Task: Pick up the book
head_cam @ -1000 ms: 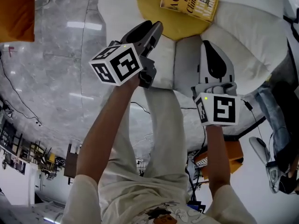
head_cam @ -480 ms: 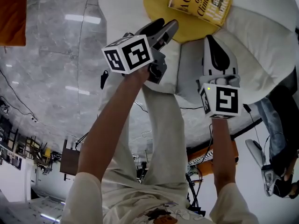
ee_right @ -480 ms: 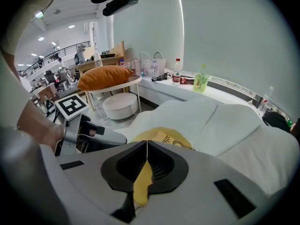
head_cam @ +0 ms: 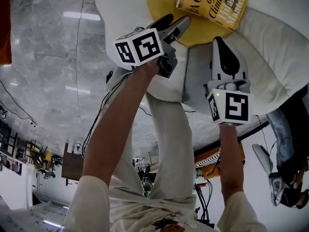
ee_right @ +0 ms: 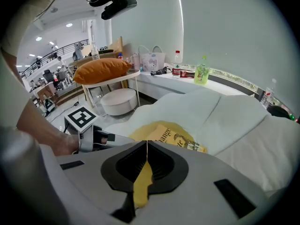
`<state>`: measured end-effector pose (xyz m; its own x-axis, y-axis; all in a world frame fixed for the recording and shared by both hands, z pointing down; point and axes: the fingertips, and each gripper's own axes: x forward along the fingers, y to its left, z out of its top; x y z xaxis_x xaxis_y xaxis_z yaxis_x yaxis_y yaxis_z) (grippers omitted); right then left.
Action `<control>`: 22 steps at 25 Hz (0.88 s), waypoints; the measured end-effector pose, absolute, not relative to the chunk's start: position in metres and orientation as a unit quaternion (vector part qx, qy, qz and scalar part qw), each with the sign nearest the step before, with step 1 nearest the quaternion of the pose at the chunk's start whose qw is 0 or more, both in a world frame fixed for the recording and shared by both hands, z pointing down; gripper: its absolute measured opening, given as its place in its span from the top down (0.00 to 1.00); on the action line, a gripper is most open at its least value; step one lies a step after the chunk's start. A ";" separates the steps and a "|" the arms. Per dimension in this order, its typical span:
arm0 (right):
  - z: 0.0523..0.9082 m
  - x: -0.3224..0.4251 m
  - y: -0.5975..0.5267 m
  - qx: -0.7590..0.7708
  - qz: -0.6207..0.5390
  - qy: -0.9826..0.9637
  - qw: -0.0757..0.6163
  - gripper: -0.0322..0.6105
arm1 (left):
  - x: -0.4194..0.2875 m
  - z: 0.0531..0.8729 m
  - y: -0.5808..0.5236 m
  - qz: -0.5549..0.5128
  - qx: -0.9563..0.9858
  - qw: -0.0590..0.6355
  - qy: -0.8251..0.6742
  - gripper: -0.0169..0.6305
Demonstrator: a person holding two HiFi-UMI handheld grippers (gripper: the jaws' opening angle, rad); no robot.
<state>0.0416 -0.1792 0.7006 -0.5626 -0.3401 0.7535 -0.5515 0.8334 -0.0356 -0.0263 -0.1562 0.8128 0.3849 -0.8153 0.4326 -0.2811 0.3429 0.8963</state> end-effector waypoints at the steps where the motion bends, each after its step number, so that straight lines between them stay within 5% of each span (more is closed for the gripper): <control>1: 0.703 0.042 -0.178 0.255 0.136 -0.873 0.393 0.91 | -0.026 0.818 -0.158 -0.212 0.533 0.638 -0.513 0.54; 22: 0.725 0.055 -0.166 0.243 0.137 -0.872 0.402 0.91 | -0.019 0.870 -0.190 -0.238 0.549 0.624 -0.503 0.54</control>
